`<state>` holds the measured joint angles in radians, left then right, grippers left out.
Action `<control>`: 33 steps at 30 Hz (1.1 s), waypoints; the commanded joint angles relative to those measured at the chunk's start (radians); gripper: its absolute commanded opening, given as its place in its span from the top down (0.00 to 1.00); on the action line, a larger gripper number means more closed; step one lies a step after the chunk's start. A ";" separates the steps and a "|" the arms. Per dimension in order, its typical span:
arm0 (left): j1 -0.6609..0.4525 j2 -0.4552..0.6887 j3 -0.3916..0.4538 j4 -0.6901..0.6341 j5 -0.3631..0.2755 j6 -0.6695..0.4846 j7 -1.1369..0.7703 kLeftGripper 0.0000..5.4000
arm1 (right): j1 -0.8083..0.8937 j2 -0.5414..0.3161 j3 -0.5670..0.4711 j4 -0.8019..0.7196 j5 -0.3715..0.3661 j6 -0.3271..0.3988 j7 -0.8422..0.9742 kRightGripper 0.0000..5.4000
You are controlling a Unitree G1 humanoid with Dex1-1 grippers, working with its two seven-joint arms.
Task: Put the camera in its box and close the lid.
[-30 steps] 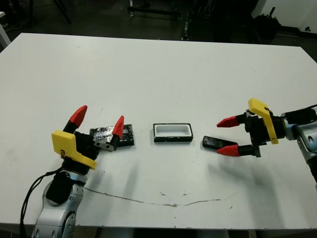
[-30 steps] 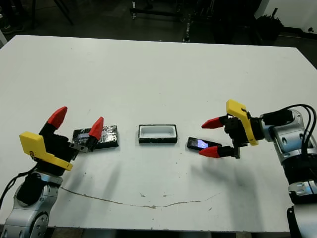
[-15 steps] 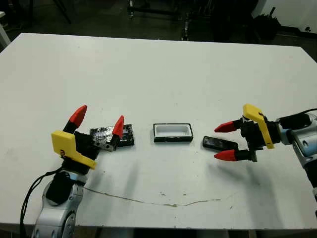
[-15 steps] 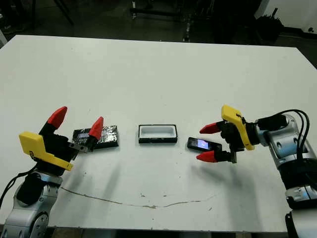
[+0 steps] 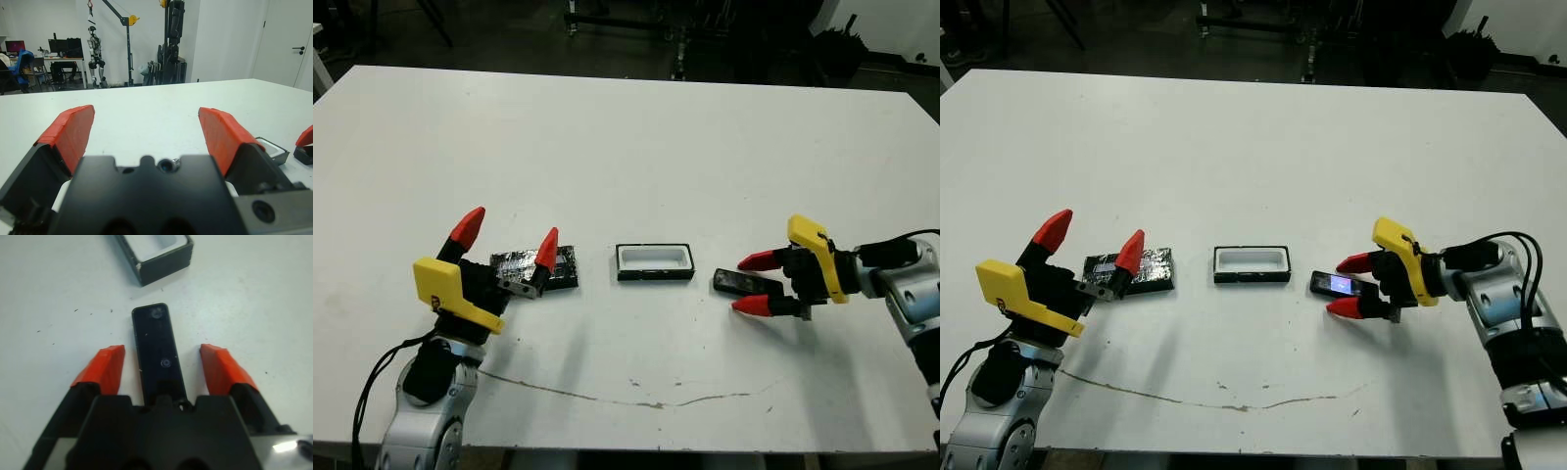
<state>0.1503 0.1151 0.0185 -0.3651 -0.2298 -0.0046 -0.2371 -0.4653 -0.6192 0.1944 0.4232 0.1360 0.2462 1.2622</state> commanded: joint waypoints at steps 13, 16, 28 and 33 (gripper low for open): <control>0.010 0.009 0.001 -0.009 0.004 0.026 0.001 0.00 | 0.028 -0.003 -0.013 0.022 -0.011 -0.013 -0.033 0.69; 0.009 -0.001 0.003 -0.005 -0.012 0.021 -0.001 0.00 | 0.025 -0.015 -0.010 0.002 -0.017 -0.011 -0.029 0.70; 0.010 0.004 0.000 -0.006 0.001 0.021 0.003 0.00 | -0.028 -0.015 -0.054 -0.092 0.007 0.061 -0.070 0.70; 0.011 0.007 -0.001 -0.005 0.006 0.016 0.001 0.00 | -0.140 0.043 -0.088 -0.004 0.053 0.012 -0.063 0.70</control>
<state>0.1522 0.1132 0.0180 -0.3692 -0.2313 0.0061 -0.2333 -0.5543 -0.5910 0.1181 0.3921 0.1750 0.2692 1.1966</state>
